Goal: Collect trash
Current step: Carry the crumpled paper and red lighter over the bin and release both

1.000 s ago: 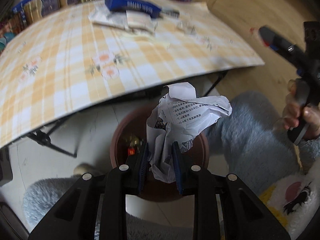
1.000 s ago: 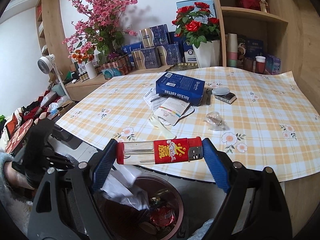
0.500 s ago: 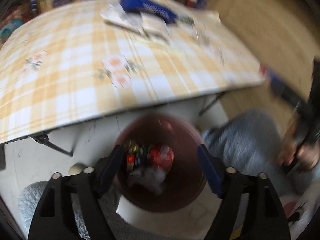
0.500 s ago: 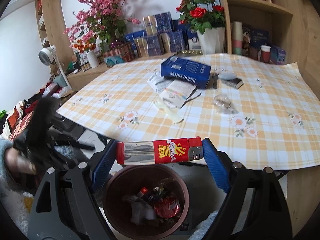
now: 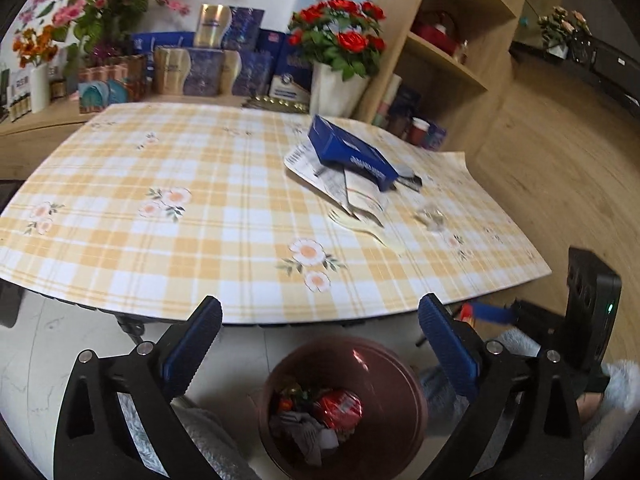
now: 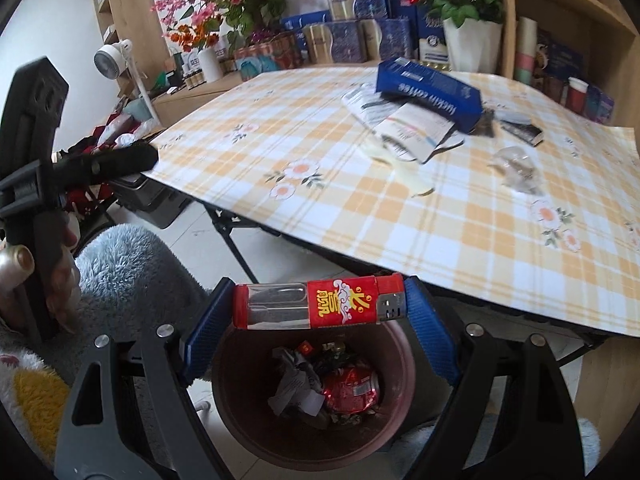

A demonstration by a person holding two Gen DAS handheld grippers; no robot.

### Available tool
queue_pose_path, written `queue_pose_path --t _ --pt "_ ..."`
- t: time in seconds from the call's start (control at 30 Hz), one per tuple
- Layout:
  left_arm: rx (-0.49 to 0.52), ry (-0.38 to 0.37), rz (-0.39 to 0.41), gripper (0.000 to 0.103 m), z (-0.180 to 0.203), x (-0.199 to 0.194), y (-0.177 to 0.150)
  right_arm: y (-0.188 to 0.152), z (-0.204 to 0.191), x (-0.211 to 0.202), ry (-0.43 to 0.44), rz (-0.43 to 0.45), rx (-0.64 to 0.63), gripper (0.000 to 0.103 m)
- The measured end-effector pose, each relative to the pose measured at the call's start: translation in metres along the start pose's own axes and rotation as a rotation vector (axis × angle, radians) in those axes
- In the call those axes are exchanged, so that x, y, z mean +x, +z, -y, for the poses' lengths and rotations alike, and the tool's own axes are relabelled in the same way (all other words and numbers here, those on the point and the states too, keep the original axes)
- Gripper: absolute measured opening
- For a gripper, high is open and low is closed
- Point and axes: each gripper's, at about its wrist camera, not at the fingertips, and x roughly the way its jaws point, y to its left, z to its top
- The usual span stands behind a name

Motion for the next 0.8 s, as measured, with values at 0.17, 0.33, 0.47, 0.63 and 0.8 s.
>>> queue_pose_path --t 0.17,0.33,0.47,0.63,0.8 --pt "0.037 0.054 0.092 0.097 0.003 -0.011 -0.002 -0.011 -0.002 0.019 0.017 -0.054 0.020 0.084" --pt "0.046 0.077 0.096 0.097 0.003 -0.007 -0.015 -0.022 -0.006 0.034 0.006 -0.117 0.001 0.084" --pt "0.041 0.097 0.108 0.097 0.002 -0.009 -0.016 -0.026 -0.006 0.041 -0.001 -0.147 -0.004 0.084" --pt "0.026 0.098 0.093 0.097 -0.002 -0.006 -0.017 -0.027 -0.009 0.046 -0.007 -0.169 -0.013 0.084" --pt "0.015 0.100 0.085 0.097 -0.004 -0.004 -0.018 -0.029 -0.009 0.051 -0.019 -0.188 -0.017 0.084"
